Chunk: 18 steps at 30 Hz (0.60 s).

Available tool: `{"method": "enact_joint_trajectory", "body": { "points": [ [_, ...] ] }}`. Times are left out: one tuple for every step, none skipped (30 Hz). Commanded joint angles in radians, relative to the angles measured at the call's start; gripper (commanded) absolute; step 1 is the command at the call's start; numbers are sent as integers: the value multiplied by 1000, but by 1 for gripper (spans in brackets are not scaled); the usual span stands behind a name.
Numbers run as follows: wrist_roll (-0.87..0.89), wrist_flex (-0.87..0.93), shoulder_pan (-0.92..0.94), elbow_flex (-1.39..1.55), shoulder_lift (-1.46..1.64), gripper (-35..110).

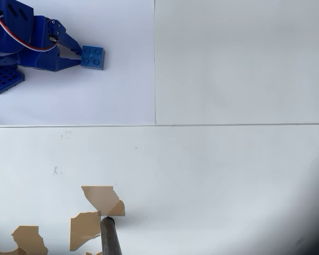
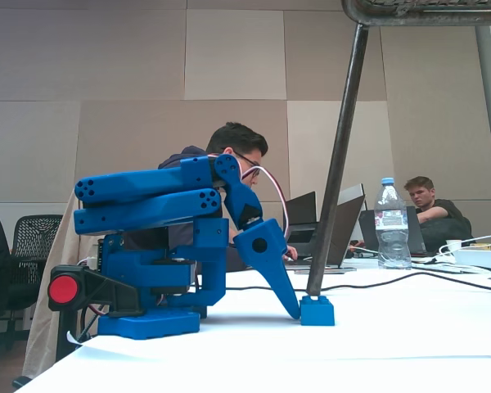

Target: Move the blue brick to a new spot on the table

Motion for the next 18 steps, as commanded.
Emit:
{"method": "enact_joint_trajectory", "body": {
  "points": [
    [5,3,6,32,5,0],
    [5,3,6,32,5,0],
    [5,3,6,32,5,0],
    [5,3,8,32,5,0],
    [5,3,8,32,5,0],
    [5,3,8,32,5,0],
    [5,3,8,32,5,0],
    [5,3,8,32,5,0],
    [5,3,8,32,5,0],
    [5,3,8,32,5,0],
    [5,3,8,32,5,0],
    [5,3,8,32,5,0],
    [5,3,8,32,5,0],
    [5,3,8,32,5,0],
    [5,3,8,32,5,0],
    [5,3,9,32,5,0],
    [5,3,12,32,5,0],
    [5,3,17,32,5,0]
  ]
}}
